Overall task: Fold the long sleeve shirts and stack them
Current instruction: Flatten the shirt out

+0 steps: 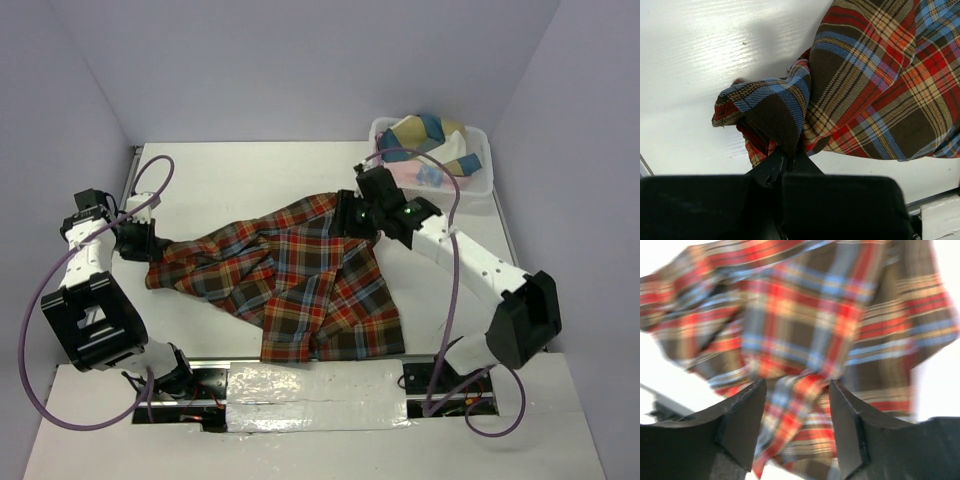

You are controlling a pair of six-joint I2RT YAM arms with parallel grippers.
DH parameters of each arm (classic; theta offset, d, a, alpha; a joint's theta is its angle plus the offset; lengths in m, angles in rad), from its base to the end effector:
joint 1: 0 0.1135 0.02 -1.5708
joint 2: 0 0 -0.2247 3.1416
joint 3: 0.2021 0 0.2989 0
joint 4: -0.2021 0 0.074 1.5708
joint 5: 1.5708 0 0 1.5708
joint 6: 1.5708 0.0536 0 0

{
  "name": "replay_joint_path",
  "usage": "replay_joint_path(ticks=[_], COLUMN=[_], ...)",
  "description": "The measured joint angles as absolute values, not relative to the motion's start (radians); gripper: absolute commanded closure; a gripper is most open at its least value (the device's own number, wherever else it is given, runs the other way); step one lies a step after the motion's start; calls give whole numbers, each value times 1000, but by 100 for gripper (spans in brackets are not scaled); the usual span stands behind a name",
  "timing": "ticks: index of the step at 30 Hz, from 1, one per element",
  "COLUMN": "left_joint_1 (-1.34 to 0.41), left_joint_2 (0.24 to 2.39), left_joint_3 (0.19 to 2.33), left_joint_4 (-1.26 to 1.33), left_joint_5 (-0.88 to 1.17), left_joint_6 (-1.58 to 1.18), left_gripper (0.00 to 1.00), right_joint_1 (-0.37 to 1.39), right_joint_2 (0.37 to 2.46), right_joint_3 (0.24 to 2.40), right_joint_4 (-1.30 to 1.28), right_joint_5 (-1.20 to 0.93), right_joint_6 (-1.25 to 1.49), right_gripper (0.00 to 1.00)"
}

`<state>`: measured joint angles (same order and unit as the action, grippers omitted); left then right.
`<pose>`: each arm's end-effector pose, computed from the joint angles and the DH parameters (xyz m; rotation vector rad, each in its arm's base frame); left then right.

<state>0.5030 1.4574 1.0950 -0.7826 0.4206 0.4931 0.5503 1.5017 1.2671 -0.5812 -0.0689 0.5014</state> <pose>0.3088 0.1449 0.1771 0.1056 2.5648 -0.2161 0.3310 0.2074 0.2351 -0.0938 2.4614 0.5636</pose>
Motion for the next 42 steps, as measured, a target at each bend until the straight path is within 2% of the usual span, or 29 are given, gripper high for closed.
replay_joint_path(ticks=[2, 5, 6, 7, 11, 14, 15, 18, 24, 26, 27, 28, 33, 36, 39, 42], left_joint_1=[503, 503, 503, 503, 503, 503, 503, 503, 509, 513, 514, 515, 516, 506, 471, 420], left_joint_2=[1457, 1457, 1457, 1457, 1457, 1457, 1457, 1457, 1457, 1457, 1457, 1457, 1462, 1523, 1657, 1784], left_joint_3=[1092, 1092, 1092, 1092, 1092, 1091, 1090, 1090, 1090, 1090, 1090, 1090, 1090, 1144, 1383, 1760], left_joint_4=[-780, -776, -776, -776, -774, -771, -770, -768, -767, -765, -764, -762, -739, -738, -747, -671], left_joint_5=[415, 406, 403, 399, 397, 397, 397, 397, 393, 393, 393, 393, 400, 414, 434, 460], left_joint_6=[494, 497, 498, 498, 498, 498, 498, 498, 498, 498, 497, 497, 489, 454, 380, 268], left_gripper=[100, 100, 100, 100, 100, 100, 100, 100, 100, 100, 100, 100, 100, 100, 100, 100], right_joint_1=[596, 659, 673, 683, 692, 692, 692, 692, 692, 693, 693, 693, 682, 631, 537, 435], right_joint_2=[1435, 1441, 1459, 1478, 1546, 1579, 1591, 1635, 1684, 1694, 1698, 1703, 1741, 1831, 2012, 2204], right_joint_3=[1198, 1103, 1068, 1039, 978, 979, 983, 991, 991, 991, 991, 991, 1031, 1240, 1717, 2254], right_joint_4=[-527, -442, -425, -416, -399, -353, -336, -284, -268, -267, -264, -261, -269, -365, -491, -539], right_joint_5=[-75, -100, -109, -115, -132, -144, -148, -160, -177, -185, -191, -196, -209, -250, -279, -311], right_joint_6=[554, 626, 646, 669, 719, 733, 735, 738, 743, 742, 744, 739, 737, 692, 620, 590], right_gripper=[39, 27, 13, 11, 11, 20, 28, 39, 38, 62, 89, 100, 100, 100, 100, 100])
